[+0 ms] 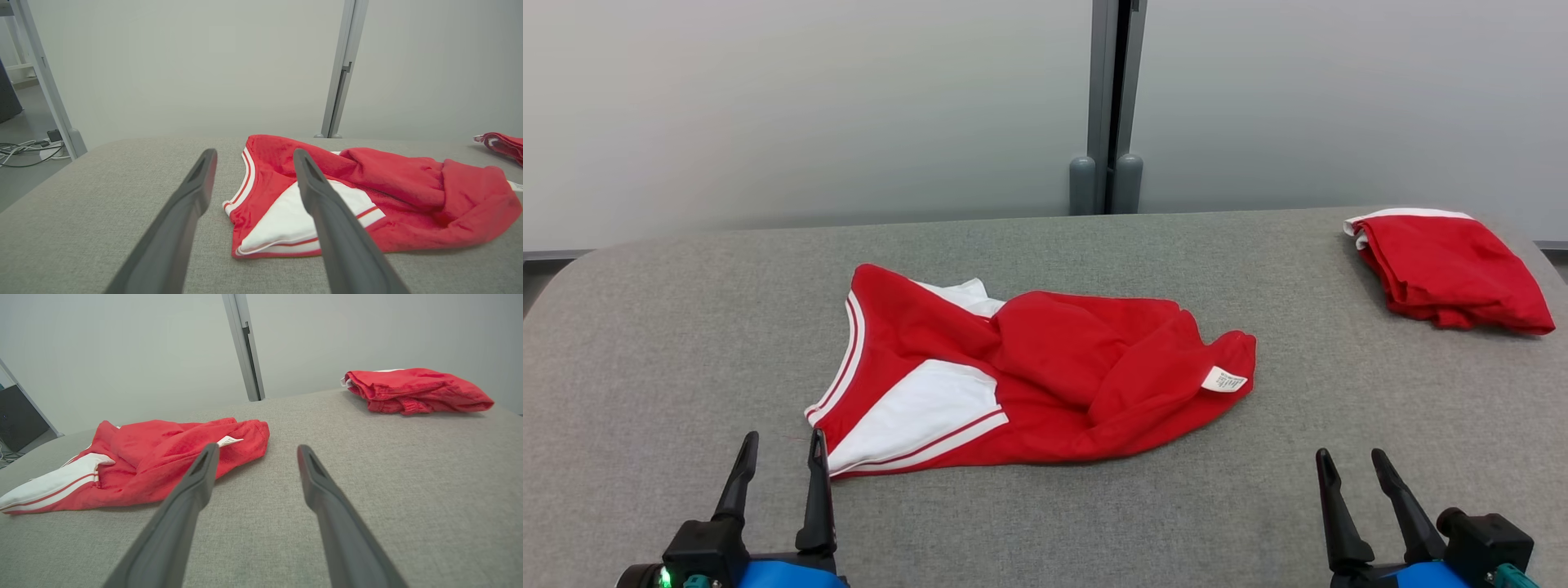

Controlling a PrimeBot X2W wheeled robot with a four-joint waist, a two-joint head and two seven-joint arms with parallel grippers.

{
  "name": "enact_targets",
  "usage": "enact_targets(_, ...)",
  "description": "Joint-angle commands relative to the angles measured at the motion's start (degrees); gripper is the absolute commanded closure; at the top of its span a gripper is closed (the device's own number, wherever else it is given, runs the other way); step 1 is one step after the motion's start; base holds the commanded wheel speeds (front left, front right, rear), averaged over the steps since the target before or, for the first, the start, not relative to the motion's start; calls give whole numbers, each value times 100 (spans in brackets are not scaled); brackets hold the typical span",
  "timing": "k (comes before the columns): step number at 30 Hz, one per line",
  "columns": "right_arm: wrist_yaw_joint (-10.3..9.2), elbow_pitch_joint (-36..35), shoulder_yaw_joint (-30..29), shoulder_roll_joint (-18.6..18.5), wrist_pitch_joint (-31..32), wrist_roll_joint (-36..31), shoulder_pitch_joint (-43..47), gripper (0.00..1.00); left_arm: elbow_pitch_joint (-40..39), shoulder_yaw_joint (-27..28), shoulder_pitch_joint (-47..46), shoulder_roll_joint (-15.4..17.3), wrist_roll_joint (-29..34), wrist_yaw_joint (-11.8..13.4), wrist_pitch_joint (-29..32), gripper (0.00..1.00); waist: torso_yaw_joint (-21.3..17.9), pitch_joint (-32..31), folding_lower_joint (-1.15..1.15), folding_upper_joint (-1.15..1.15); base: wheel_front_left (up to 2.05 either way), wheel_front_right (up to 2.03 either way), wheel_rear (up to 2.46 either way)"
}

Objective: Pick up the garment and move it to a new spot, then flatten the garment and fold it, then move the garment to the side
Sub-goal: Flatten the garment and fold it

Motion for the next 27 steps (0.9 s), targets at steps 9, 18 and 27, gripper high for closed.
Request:
enact_targets(9, 3, 196, 68, -82, -19, -95, -179, 0, 36, 125, -101, -74, 115, -121, -27, 0, 7, 14, 0, 0, 0, 0, 0)
enact_targets(18, 3, 567, 299, -478, 348, -97, -1501, 0, 37, 54, -328, -145, 200, -199, -26, 0, 219, 274, 0, 0, 0, 0, 0)
enact_targets(27, 3, 1503, 539, -798, 798, -133, -2934, 0, 79, -79, -721, -203, 222, -273, -27, 0, 592, 798, 0, 0, 0, 0, 0)
